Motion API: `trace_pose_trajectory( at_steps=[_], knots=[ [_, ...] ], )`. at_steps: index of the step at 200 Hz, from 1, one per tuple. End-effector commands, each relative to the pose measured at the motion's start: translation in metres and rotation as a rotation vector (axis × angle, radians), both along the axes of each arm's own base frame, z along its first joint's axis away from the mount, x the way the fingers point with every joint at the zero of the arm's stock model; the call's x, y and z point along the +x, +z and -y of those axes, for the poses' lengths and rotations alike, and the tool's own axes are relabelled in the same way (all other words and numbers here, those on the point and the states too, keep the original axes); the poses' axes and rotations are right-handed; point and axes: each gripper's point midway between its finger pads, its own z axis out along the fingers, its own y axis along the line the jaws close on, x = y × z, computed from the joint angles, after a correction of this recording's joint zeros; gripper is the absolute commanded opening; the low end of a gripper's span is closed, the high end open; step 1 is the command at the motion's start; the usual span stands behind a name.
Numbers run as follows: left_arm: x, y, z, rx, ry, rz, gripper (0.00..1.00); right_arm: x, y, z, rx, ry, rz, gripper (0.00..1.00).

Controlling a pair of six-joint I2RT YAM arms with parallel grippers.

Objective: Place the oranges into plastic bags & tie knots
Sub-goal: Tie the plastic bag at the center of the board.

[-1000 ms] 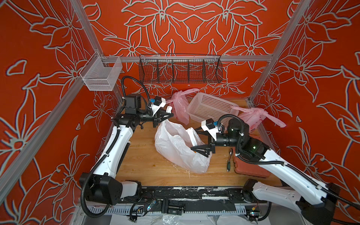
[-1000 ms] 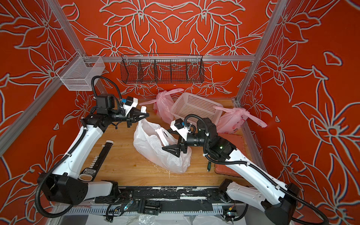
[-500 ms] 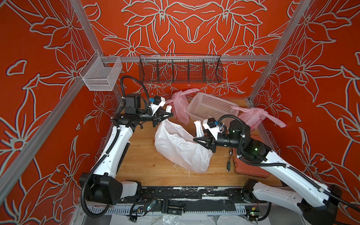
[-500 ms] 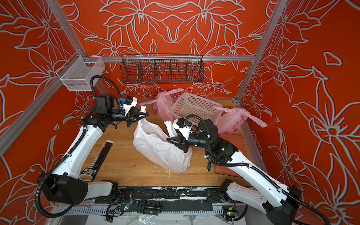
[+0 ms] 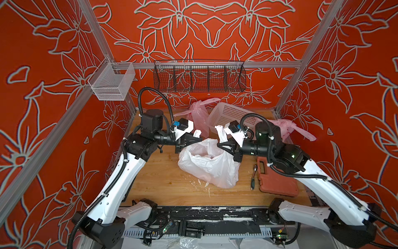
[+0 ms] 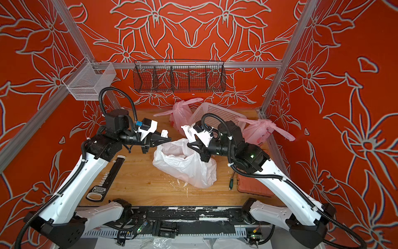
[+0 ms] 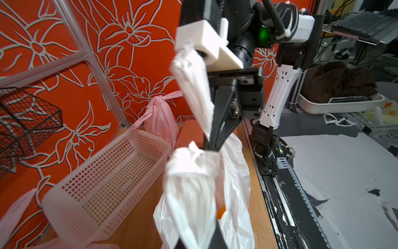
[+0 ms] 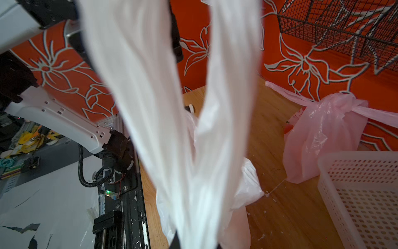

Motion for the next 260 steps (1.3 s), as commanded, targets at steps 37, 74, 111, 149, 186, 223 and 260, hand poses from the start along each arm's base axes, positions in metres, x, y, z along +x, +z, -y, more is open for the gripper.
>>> trace_pose_trajectory(
  at_steps=[37,74,111,149,186,223,260],
  knots=[
    [-0.016,-0.038,0.013,0.036,-0.112,-0.108,0.18,-0.005,-0.035,-0.012,-0.143,0.123,-0.062,0.00],
    [-0.008,-0.042,0.017,0.029,-0.116,-0.136,0.48,-0.018,-0.036,-0.028,-0.125,0.262,-0.104,0.00],
    [-0.006,-0.045,0.018,0.026,-0.112,-0.156,0.72,-0.020,-0.038,-0.035,-0.118,0.317,-0.110,0.00],
    [-0.008,-0.045,0.017,0.015,-0.096,-0.152,0.73,0.018,-0.044,-0.032,-0.161,0.125,-0.067,0.00],
    [-0.001,-0.049,0.010,0.021,0.007,-0.132,0.78,0.043,-0.048,-0.028,-0.188,0.003,-0.061,0.00],
    [0.014,-0.060,0.000,0.052,0.142,-0.128,0.83,0.029,-0.044,-0.040,-0.148,0.117,-0.075,0.00],
    [0.015,-0.057,0.001,0.037,0.135,-0.135,0.79,0.007,-0.035,-0.045,-0.092,0.236,-0.074,0.00]
  ],
)
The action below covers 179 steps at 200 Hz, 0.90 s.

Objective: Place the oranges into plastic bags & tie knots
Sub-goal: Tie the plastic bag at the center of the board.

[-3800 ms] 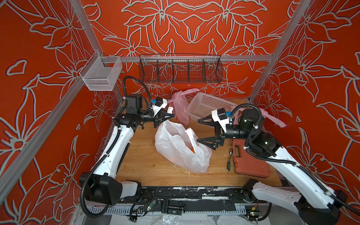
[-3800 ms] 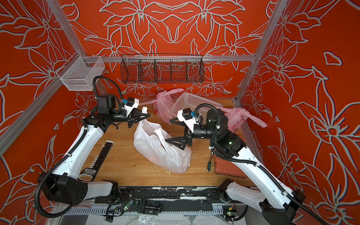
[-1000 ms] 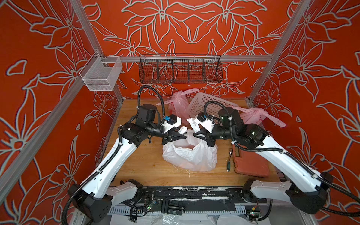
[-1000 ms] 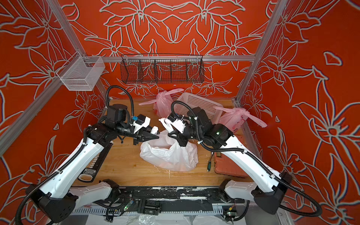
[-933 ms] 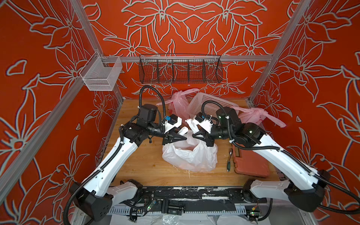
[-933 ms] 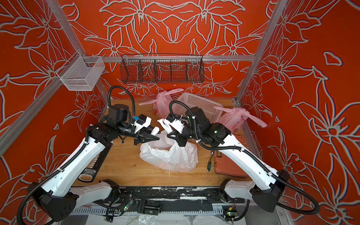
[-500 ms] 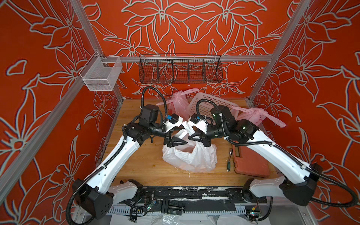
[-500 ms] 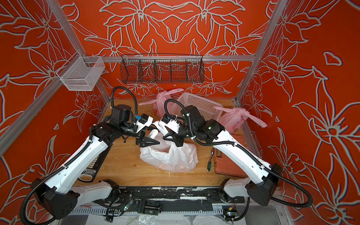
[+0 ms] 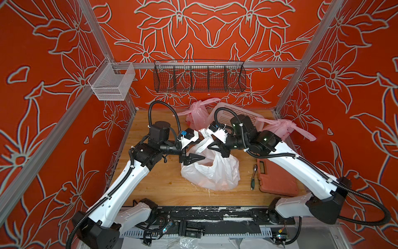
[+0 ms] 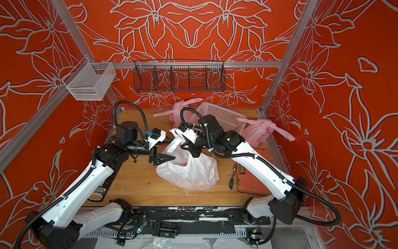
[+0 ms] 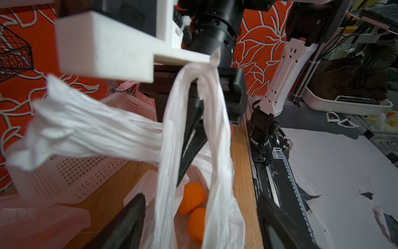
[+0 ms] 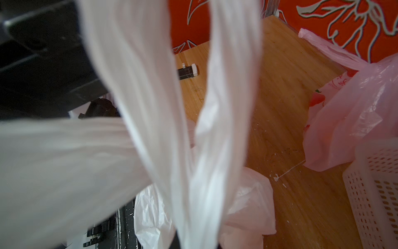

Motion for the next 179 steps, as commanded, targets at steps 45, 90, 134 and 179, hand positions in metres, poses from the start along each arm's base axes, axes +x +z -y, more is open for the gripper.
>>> trace_pose_trajectory(
  at_steps=[45,90,134,179],
  knots=[
    [0.011,0.013,0.003,-0.045,0.011,0.010,0.88,-0.032,0.020,-0.008,0.082,0.186,0.002,0.00],
    [0.011,0.015,-0.001,-0.057,0.031,0.002,0.93,-0.018,0.014,-0.012,0.043,0.139,0.010,0.00],
    [0.024,0.015,-0.012,-0.086,0.097,-0.055,0.97,-0.007,0.003,-0.017,-0.005,0.114,0.008,0.00],
    [0.028,0.009,-0.016,-0.081,0.135,-0.074,0.97,-0.003,-0.001,-0.020,-0.020,0.107,0.005,0.00]
  ],
)
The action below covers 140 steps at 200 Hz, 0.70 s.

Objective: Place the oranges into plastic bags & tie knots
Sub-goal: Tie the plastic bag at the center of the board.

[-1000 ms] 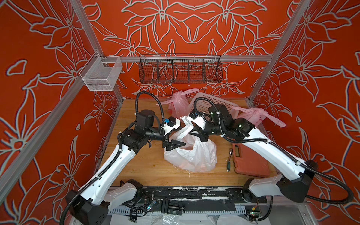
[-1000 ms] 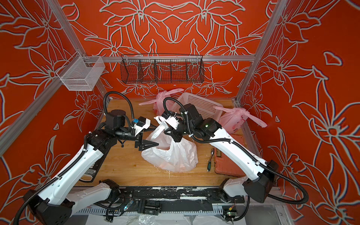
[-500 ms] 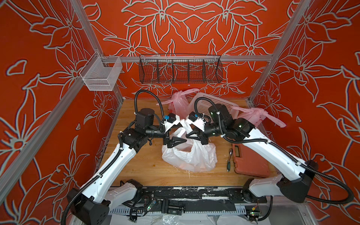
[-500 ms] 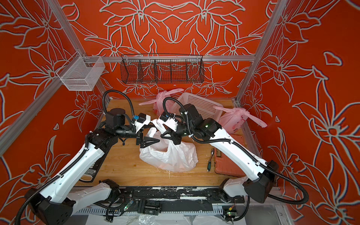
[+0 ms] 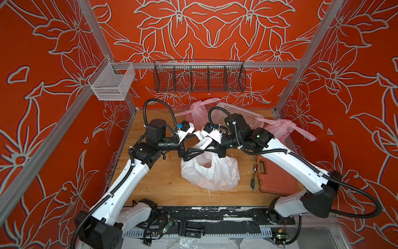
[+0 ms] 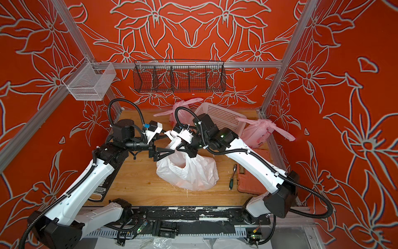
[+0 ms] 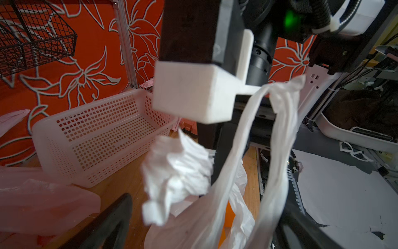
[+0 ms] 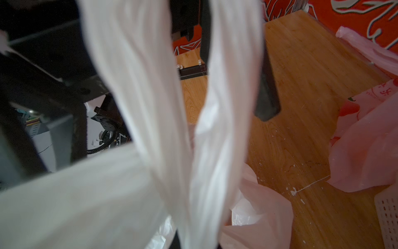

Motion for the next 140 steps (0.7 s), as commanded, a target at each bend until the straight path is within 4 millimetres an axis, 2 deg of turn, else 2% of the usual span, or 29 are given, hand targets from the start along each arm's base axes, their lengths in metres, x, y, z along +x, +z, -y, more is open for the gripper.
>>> trace_pose_trajectory(
  at_steps=[1,31,90,140],
  knots=[
    [-0.001,0.005,-0.003,-0.015,0.016,0.016,0.97,-0.003,0.009,-0.002,0.004,0.033,0.033,0.00],
    [0.005,0.006,-0.003,-0.017,0.026,0.015,0.97,-0.015,0.010,-0.006,0.010,0.087,0.028,0.00],
    [0.014,0.009,-0.004,-0.032,0.030,0.024,0.97,-0.023,0.007,-0.010,0.003,0.128,0.020,0.00],
    [0.002,0.022,0.004,-0.088,-0.095,0.055,0.97,-0.025,0.006,-0.011,-0.001,0.137,0.013,0.00]
  ],
)
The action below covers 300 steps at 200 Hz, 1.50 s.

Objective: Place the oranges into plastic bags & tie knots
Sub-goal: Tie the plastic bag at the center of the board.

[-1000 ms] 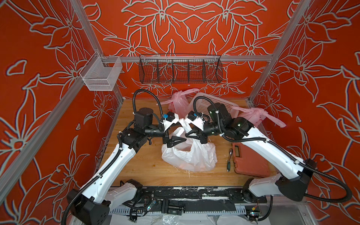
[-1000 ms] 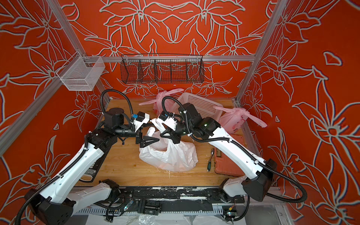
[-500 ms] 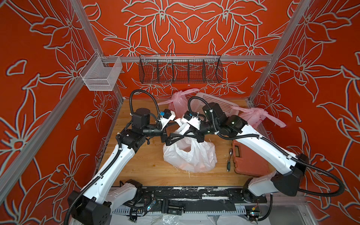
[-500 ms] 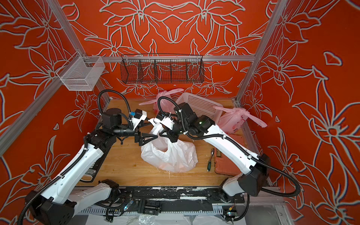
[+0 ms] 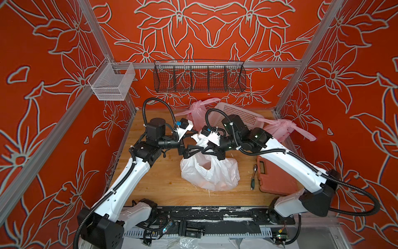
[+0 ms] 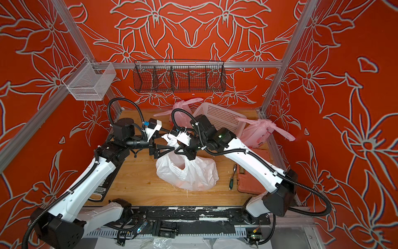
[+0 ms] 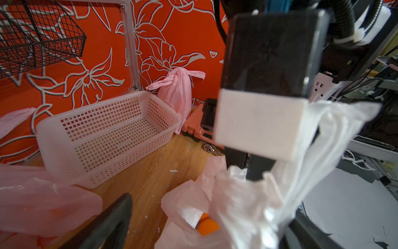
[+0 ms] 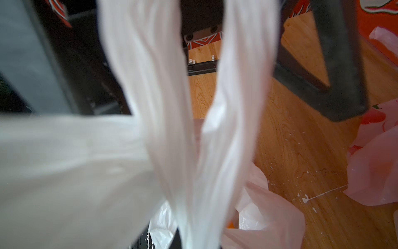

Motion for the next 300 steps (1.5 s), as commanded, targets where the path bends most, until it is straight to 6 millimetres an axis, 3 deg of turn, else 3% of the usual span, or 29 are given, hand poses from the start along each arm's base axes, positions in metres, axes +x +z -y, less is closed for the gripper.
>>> trace_pose_trajectory(
  at_steps=[1,27,89,163,175,186,210,233,255,271,300],
  knots=[
    [-0.009,0.020,0.005,-0.052,-0.093,0.062,0.97,-0.007,0.007,-0.004,0.013,0.053,0.018,0.00],
    [-0.015,0.023,0.007,-0.061,-0.142,0.063,1.00,-0.009,0.008,-0.004,0.014,0.060,0.015,0.00],
    [-0.020,0.022,0.010,-0.067,-0.201,0.044,0.61,-0.008,0.008,-0.006,0.015,0.055,0.012,0.00],
    [-0.030,0.020,0.010,-0.062,-0.257,0.020,0.27,-0.001,0.016,-0.002,0.025,-0.005,0.049,0.00],
    [-0.030,0.020,0.010,-0.061,-0.259,0.019,0.17,-0.001,0.016,0.000,0.024,-0.011,0.051,0.00],
    [-0.031,0.021,0.010,-0.060,-0.258,0.019,0.01,0.000,0.017,0.001,0.024,-0.021,0.055,0.00],
    [-0.031,0.019,0.009,-0.053,-0.253,0.000,0.00,0.000,0.019,0.003,0.029,-0.035,0.064,0.12],
    [-0.027,0.018,0.008,-0.038,-0.205,-0.035,0.00,0.009,0.023,0.011,0.039,-0.106,0.121,0.49],
    [-0.009,0.012,0.005,-0.016,-0.057,-0.124,0.00,0.020,0.035,0.023,0.113,-0.209,0.230,0.71],
    [-0.003,0.007,0.004,-0.001,0.006,-0.172,0.00,0.015,0.040,0.025,0.153,-0.204,0.253,0.74],
    [-0.005,0.004,0.008,0.007,0.021,-0.187,0.00,0.014,0.025,0.018,0.130,-0.170,0.207,0.75]
  ],
)
